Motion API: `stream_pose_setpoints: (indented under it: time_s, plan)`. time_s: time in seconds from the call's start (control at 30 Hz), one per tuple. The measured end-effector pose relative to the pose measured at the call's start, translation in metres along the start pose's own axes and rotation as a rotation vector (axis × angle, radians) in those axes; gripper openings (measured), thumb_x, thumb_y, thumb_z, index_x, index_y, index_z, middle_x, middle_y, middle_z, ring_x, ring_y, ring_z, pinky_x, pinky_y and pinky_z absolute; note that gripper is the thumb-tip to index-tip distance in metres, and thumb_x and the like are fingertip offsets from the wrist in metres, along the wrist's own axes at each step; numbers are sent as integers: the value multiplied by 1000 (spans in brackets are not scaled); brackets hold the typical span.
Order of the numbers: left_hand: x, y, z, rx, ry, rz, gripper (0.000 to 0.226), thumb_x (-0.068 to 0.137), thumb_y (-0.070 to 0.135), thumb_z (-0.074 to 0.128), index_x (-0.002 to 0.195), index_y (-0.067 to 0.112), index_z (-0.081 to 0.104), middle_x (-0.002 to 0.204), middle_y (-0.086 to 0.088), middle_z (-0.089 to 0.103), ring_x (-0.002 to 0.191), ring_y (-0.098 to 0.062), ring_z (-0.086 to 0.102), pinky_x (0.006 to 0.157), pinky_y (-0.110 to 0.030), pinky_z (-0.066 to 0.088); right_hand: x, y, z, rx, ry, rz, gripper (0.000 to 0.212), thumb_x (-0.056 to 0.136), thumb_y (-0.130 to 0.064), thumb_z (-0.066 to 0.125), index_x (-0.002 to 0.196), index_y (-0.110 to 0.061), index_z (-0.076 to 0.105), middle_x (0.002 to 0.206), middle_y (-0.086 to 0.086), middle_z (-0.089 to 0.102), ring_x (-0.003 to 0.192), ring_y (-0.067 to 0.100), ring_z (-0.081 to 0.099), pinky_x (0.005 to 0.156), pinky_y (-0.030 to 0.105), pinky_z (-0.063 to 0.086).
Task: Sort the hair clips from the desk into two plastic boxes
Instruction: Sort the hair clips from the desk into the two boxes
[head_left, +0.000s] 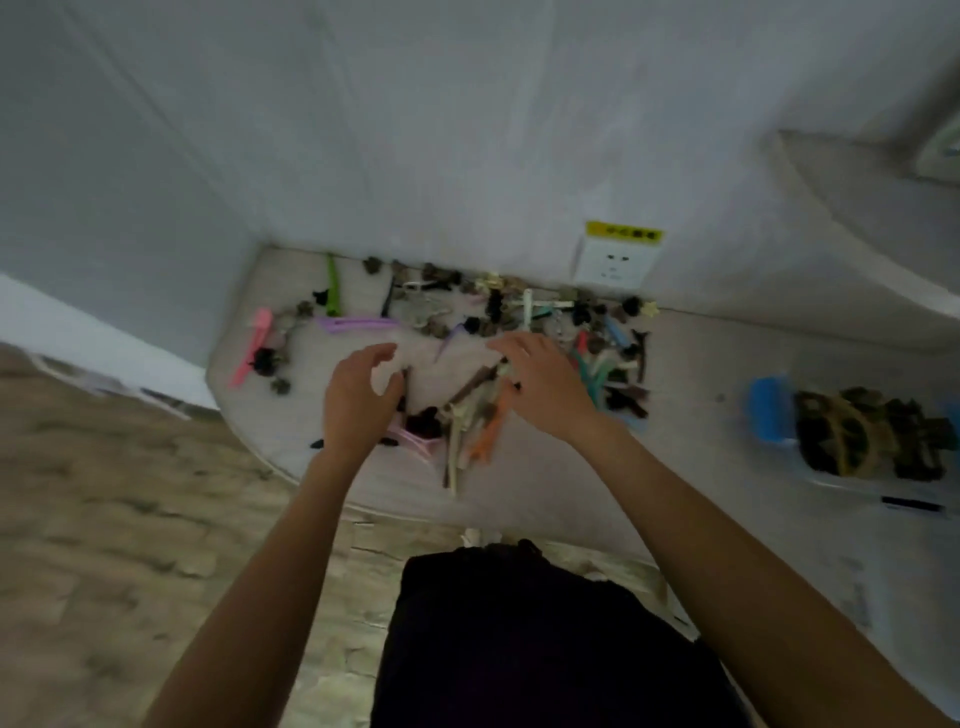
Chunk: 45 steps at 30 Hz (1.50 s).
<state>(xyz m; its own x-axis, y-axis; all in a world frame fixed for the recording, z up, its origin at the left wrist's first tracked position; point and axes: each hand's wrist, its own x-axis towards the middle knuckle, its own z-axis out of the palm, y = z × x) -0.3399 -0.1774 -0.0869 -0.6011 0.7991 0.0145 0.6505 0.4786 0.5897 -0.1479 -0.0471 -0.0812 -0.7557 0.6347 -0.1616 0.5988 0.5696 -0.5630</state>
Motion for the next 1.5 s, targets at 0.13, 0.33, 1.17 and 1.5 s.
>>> stream_pose_setpoints:
  time_s: [0.13,0.33,1.17,1.5]
  plan:
    - [28,-49,-31,106,8,-116,46,82,18,66,125,8,53,126,-19,53,117,-36,47,97,-42,39,56,-25,30,-91,-91,-48,61,88,-16,50,144,-19,26,153,10,22,141,32,16,115,46,22]
    - [81,-90,-52,204,-35,-130,49,78,30,62,122,11,54,124,-18,54,111,-39,49,93,-43,38,121,-55,48,-213,-35,-173,58,94,-14,42,147,-20,19,153,8,23,140,29,21,113,41,17]
    - [13,-85,-33,204,-592,165,50,72,29,76,117,19,56,120,-4,54,107,-26,50,86,-35,43,75,-37,31,10,176,175,48,79,-48,64,109,-14,48,98,9,57,89,25,50,72,37,42]
    - [-14,-48,-57,-352,-230,-27,41,79,27,71,116,20,54,109,5,62,101,-9,59,89,-23,46,22,-30,3,852,296,630,41,89,-48,51,94,-10,64,81,5,61,75,14,58,66,27,48]
